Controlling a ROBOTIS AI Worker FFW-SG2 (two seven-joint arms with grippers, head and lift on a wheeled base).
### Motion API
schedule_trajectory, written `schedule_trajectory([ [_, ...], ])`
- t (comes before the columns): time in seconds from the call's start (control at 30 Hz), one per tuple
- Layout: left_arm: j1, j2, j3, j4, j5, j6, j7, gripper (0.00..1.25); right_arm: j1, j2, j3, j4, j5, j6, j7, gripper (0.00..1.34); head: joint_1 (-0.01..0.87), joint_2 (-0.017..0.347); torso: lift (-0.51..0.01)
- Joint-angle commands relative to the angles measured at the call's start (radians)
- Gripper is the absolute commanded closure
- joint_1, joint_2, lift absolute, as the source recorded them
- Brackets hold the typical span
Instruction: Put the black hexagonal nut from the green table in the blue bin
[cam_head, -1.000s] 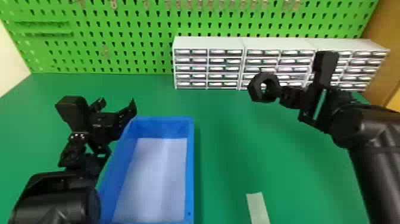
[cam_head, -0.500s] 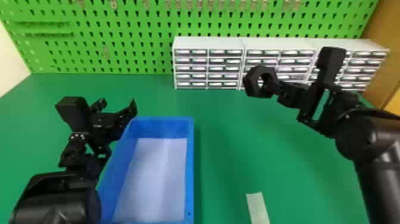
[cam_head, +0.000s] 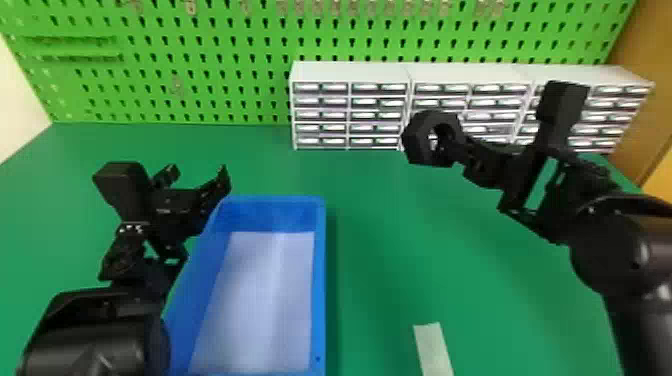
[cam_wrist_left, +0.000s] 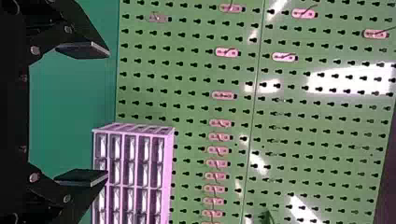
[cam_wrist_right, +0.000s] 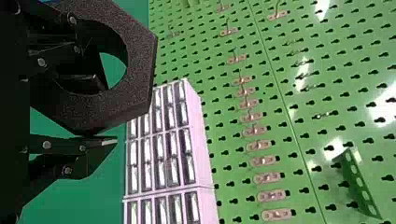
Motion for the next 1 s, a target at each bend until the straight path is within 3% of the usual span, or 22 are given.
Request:
schedule_trajectory([
  [0.0, 0.0, -0.003, 0.0, 0.001, 0.0, 0.0, 0.002, 0.35, 0.018, 0.0, 0.005, -0.035, -0.009, 0.0, 0.0, 1.03, 0.686, 0.051, -0.097],
  [0.4, -0.009, -0.003, 0.012, 0.001, -0.003, 0.0, 0.008, 0.35, 0.01, 0.002, 0.031, -0.033, -0.023, 0.025, 0.0, 1.03, 0.686, 0.051, -0.097],
  [0.97, -0.011, -0.003, 0.023, 0.001, -0.012, 0.0, 0.012, 0.35, -0.049, 0.017, 0.113, 0.065, -0.058, 0.002, 0.002, 1.03, 0.686, 0.051, -0.097],
])
